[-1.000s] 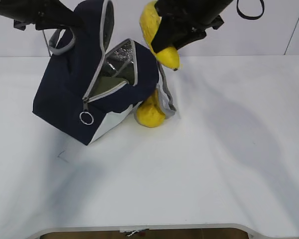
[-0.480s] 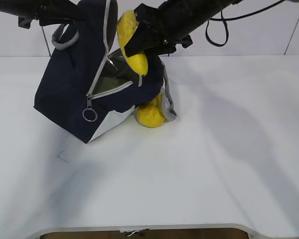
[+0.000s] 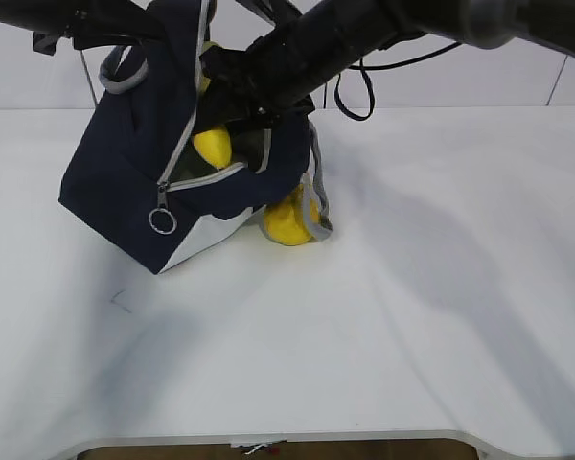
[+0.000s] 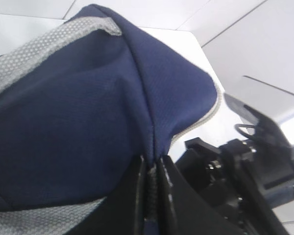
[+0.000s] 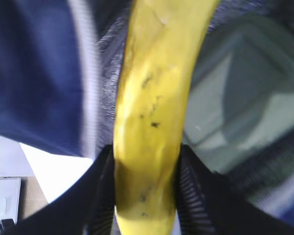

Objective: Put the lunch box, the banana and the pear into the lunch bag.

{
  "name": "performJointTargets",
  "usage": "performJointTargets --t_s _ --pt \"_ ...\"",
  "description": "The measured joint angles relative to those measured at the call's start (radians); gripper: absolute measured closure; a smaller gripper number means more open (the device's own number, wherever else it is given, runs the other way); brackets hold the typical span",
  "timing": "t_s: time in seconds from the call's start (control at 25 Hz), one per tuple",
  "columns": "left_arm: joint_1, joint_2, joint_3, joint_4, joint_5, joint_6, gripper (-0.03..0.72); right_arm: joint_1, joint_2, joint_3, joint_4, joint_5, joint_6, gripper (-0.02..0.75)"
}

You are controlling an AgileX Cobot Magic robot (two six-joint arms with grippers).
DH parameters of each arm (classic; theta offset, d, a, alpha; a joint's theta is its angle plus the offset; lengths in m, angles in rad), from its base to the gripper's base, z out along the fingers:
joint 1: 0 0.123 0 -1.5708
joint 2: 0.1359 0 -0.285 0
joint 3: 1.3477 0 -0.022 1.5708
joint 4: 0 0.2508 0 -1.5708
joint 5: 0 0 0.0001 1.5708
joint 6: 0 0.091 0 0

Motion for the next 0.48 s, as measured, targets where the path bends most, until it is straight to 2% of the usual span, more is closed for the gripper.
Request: performJointTargets --t_s 0.28,0.4,0.48 --pt "0.0 0.0 0.0 0.0 0.009 0.0 0.676 0.002 0.038 -0.012 0.024 0.005 0.0 0.453" --pt "0.0 0.0 0.0 0.0 0.009 0.0 0.676 0.002 0.039 -0.012 0.029 0.017 0.0 0.414" --pt "0.0 0.0 0.0 0.0 0.009 0.0 0.676 0.002 0.039 -0.012 0.031 0.021 0.0 0.353"
